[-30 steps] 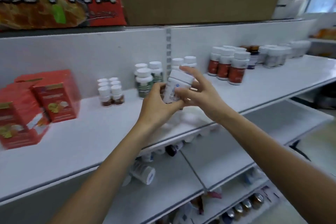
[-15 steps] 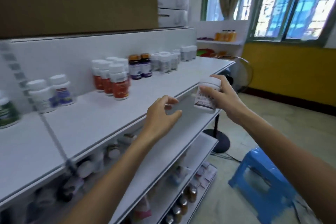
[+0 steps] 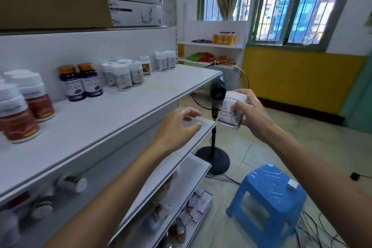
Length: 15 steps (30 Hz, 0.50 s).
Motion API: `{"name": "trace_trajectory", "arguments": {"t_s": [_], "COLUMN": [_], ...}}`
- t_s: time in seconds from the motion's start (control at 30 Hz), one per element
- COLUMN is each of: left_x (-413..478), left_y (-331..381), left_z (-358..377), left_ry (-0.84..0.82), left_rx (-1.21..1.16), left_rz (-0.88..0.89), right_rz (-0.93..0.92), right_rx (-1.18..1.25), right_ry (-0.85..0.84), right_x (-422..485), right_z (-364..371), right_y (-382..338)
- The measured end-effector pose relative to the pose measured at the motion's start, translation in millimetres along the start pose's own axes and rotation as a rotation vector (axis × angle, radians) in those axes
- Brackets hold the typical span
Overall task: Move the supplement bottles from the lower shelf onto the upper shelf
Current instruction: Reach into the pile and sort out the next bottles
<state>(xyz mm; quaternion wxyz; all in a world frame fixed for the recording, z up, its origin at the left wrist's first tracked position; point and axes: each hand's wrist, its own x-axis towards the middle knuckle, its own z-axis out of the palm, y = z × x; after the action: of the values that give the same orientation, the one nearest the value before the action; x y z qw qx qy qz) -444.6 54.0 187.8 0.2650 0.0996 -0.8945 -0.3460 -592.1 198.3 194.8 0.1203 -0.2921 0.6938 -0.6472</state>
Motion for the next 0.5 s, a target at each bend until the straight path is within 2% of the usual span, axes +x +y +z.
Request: {"name": "trace_trajectory", "arguments": {"t_s": [0.17,0.5], "left_x": [65,166], "left_y": [-15,-44], "left_z": [-1,1], "left_ry": [0.055,0.099], "left_rx": [0.035,0.115], "left_rz": [0.016,-0.102], "right_rz": [-0.052,-0.218], "right_rx": [0.045,0.036], "right_ry": [-0.01,-0.034], "right_x": [68,198], "right_z": [2,28], "right_y": [4,14]}}
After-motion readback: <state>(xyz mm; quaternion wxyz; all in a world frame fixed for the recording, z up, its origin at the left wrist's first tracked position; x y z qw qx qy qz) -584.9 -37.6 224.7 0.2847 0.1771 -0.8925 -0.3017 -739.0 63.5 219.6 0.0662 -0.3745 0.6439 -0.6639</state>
